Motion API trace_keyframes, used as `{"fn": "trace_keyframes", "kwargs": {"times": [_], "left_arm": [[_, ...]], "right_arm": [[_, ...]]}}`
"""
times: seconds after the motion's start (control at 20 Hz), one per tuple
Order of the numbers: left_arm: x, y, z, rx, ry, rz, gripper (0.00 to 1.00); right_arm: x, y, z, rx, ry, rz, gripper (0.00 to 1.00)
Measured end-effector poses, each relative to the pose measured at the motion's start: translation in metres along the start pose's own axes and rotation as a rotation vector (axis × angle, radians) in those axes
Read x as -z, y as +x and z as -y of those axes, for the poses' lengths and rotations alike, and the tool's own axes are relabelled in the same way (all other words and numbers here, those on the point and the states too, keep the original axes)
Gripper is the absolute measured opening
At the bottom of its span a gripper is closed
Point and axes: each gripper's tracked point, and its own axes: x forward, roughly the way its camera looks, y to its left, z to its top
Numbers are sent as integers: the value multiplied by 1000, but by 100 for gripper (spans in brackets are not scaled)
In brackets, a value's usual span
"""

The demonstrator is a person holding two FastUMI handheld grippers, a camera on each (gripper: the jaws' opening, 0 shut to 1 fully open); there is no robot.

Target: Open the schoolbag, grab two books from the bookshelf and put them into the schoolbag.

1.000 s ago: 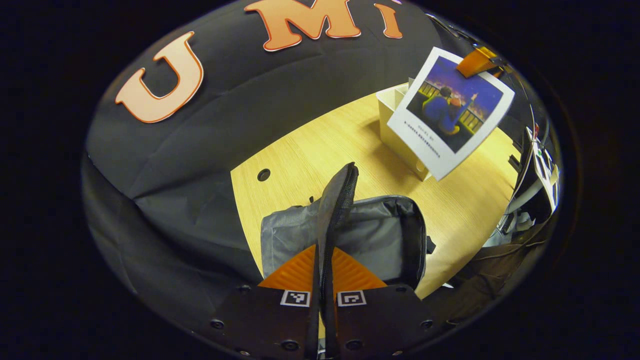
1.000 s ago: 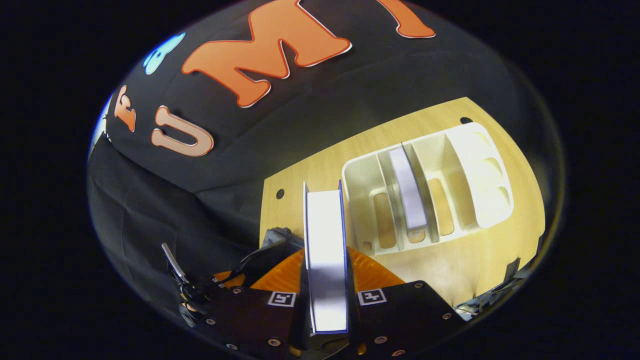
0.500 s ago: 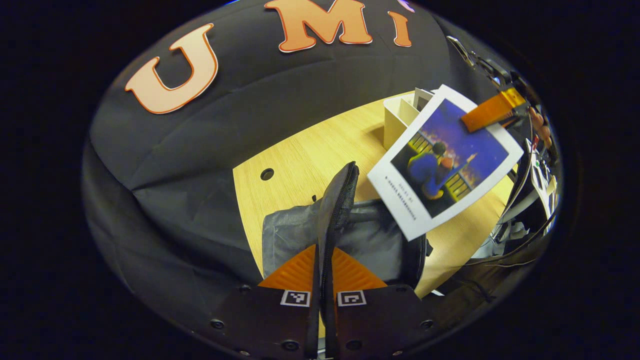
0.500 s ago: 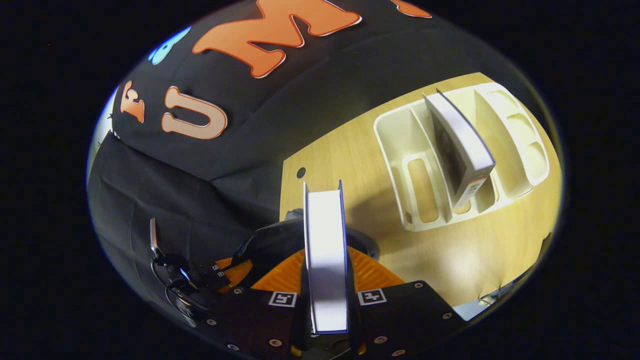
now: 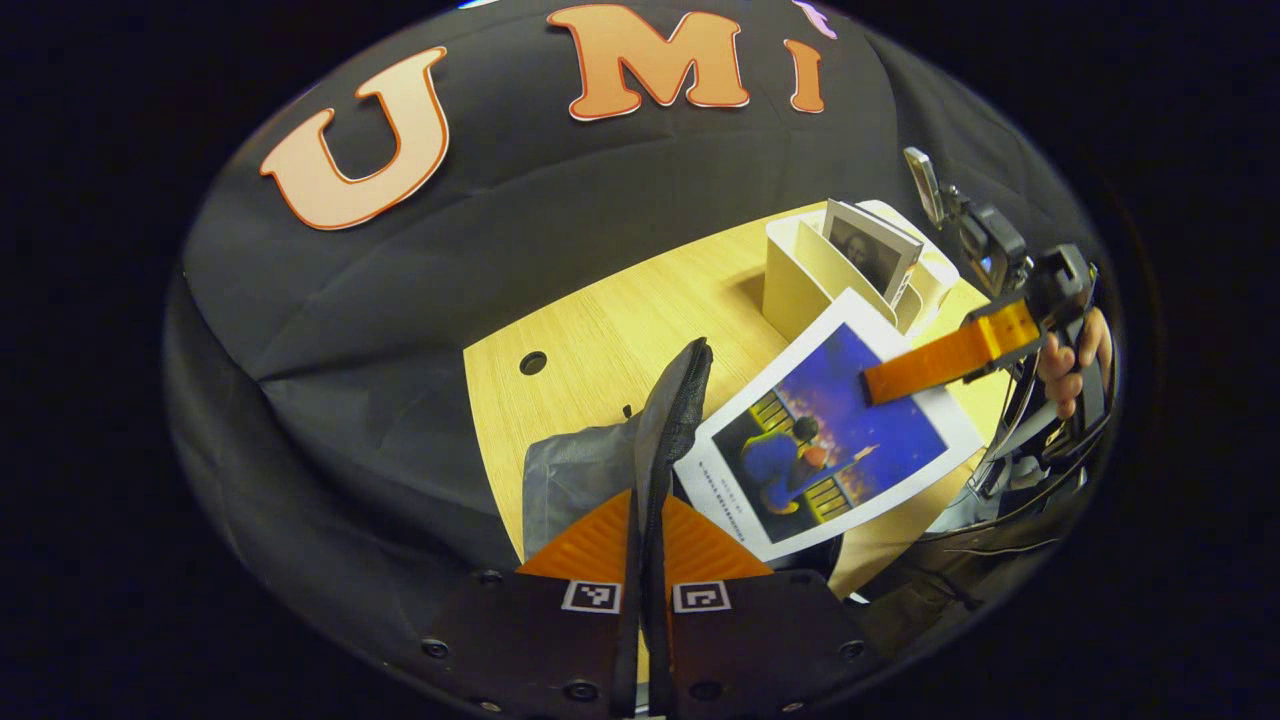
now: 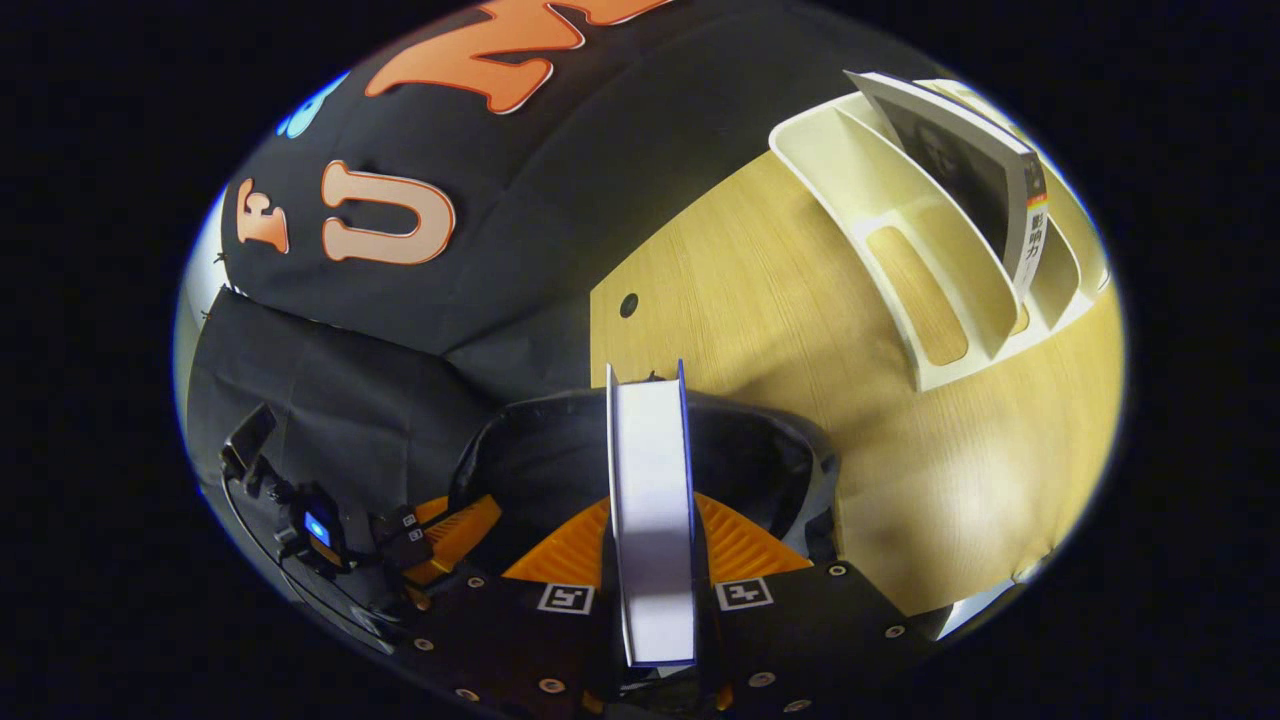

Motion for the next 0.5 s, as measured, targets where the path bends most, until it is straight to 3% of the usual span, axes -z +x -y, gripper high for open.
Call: {"fn": "trace_keyframes", "kwargs": {"times": [0.5], "left_arm": [[2,-3,3,27,-8,22,5]], "right_arm": [[35,73,7,-142,194,53,30]]}}
